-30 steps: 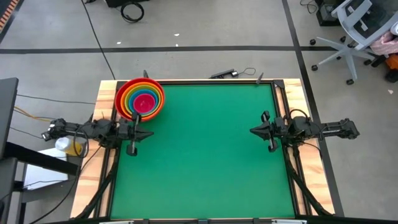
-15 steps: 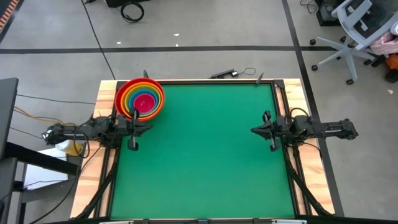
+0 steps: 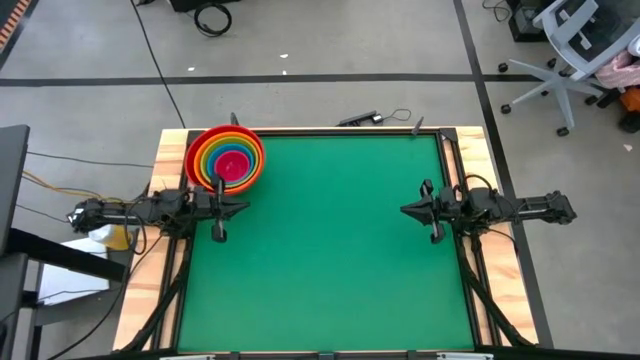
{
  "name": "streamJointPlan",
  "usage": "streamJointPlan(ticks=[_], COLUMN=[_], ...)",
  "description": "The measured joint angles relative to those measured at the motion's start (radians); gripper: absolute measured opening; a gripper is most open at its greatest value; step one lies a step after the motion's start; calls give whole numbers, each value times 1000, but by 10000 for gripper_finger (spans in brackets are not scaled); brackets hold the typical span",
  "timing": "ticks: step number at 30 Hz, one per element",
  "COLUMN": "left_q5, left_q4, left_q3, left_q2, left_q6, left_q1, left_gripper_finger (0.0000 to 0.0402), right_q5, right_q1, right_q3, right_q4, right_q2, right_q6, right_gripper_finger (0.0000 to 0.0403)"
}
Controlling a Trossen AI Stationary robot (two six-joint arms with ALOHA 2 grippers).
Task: Nest bowls inside each other
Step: Return to Home Position
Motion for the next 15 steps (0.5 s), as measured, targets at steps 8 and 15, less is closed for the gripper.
streamJointPlan(ticks=[8, 15], left_q5=[0, 0], left_q4=[-1, -1], left_q3=[0, -1], left_q2=[0, 0], left_q6=[-4, -5], left_q1=[0, 0], left_gripper_finger=[12, 13], right_q5=[-1, -1], right_q1=[0, 0], right_q3=[0, 0], right_q4=[1, 1], right_q2=[0, 0], right_q6=[0, 1], right_gripper_finger=[25, 24])
